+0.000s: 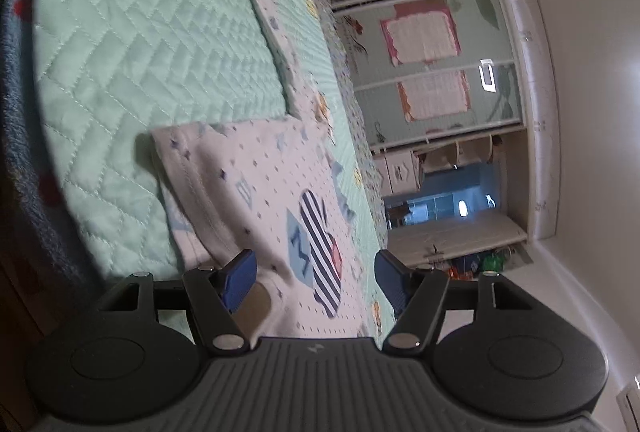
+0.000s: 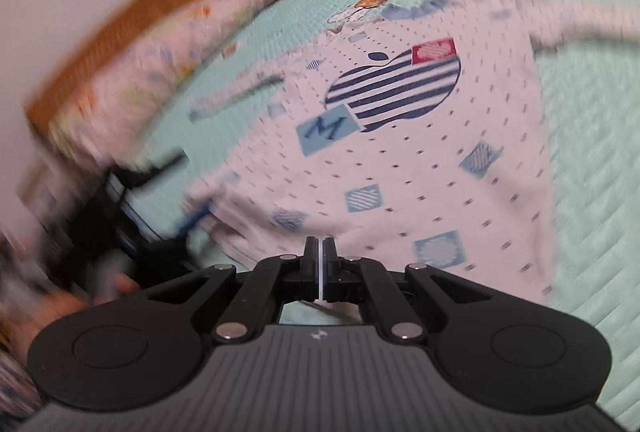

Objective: Fold clothes

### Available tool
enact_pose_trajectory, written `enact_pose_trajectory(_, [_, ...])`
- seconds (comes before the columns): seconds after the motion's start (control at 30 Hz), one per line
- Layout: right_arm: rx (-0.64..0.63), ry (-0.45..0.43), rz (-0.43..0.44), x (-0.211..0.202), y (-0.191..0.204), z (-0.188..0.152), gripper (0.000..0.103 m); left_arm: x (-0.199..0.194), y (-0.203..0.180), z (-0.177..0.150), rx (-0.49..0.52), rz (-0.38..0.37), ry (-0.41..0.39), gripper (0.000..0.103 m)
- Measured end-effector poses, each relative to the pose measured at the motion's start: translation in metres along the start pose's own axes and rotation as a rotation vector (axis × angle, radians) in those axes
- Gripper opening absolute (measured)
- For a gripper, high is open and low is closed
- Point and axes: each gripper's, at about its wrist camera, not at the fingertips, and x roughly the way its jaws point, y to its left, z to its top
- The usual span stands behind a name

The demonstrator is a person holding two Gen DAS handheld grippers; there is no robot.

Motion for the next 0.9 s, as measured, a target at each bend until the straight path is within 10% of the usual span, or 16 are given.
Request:
enact_pose_trajectory(0.2, [-0.270,0.023,-0.147,-0.005,0.019,-0.014,0.011,0.009,-0.001,-0.001,0.013,-0.005,0.037,0.072])
enact_pose_trajectory(0.43, [0.191,-0.138,-0.289,-0.066,-0.071,-0.021,0.047,0.015,-0.002,-0.008,0.043,0.007,0.087,0.072])
enact_pose_trajectory(0.7, [0.435,-0.111,-0.076,-0.054,-0.117,-0.038,0.048,0.014,0.000,-0.010,0.051,0.019,0.116,0.072])
enact_pose_trajectory(0.77, [0.414,-0.096,-0.057,-0.045,-0.109,-0.038,0.046,0.014,-0.001,-0.010,0.052,0.016,0.121,0.072])
enact_pose_trajectory(0.83, [0.375,-0.067,-0.057,-0.037,-0.100,-0.036,0.013,0.016,-0.002,-0.008,0.053,0.014,0.122,0.072])
enact_pose_trajectory(0.9, [0.343,-0.045,-0.068,-0.034,-0.092,-0.035,0.006,0.014,-0.001,-0.007,0.036,0.007,0.120,0.072])
